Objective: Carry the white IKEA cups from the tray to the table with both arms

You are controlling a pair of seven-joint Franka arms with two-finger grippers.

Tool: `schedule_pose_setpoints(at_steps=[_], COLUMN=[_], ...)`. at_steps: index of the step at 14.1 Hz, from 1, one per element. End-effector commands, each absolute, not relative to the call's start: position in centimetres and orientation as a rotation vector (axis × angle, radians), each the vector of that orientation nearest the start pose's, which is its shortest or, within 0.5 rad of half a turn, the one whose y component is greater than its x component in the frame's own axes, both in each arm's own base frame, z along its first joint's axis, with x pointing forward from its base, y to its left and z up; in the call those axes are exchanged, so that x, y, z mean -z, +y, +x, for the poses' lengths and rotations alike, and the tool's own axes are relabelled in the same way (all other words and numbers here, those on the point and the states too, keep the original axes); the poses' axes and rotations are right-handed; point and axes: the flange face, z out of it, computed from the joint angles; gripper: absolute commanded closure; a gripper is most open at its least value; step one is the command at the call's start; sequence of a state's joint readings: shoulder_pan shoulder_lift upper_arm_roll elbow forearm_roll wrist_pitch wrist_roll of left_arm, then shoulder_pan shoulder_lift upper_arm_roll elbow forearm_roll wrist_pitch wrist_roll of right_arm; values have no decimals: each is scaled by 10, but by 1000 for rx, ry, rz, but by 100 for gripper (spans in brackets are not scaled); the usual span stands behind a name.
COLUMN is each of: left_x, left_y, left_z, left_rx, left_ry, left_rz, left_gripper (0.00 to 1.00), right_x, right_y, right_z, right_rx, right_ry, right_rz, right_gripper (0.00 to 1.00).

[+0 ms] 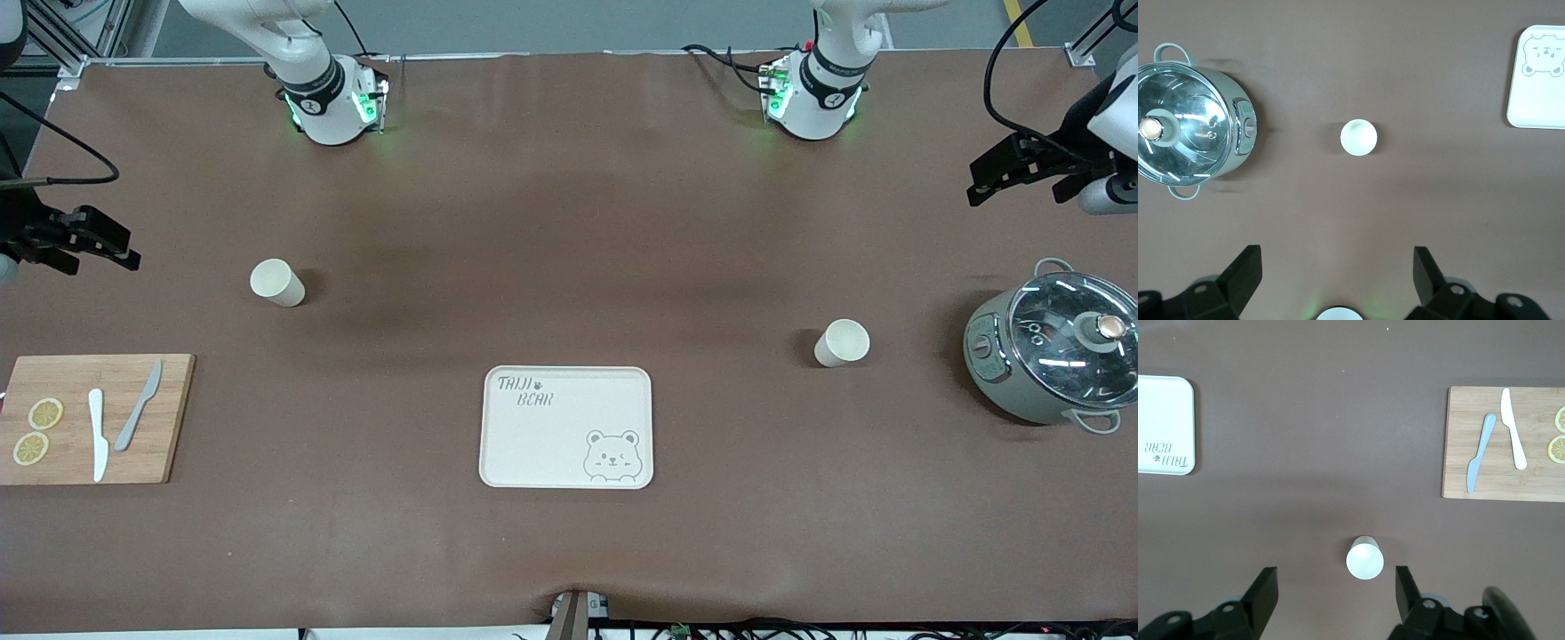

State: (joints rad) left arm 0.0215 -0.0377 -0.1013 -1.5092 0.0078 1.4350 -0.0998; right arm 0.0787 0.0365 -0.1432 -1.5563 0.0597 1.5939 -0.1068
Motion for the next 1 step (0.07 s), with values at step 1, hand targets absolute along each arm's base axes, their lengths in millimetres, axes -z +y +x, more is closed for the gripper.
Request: schedule_pose_setpoints(at_steps=[1], left_x=[-668], left_y=[-41], left_z=[529], left_rx=[-34], left_ry=[-20], left_rz=[-3109], left_gripper=[0], right_x=[-619], right_y=[-33], right_z=[568], right_rx=[12], right_ry=[-44], right_rz=[-3073], right_gripper=[0])
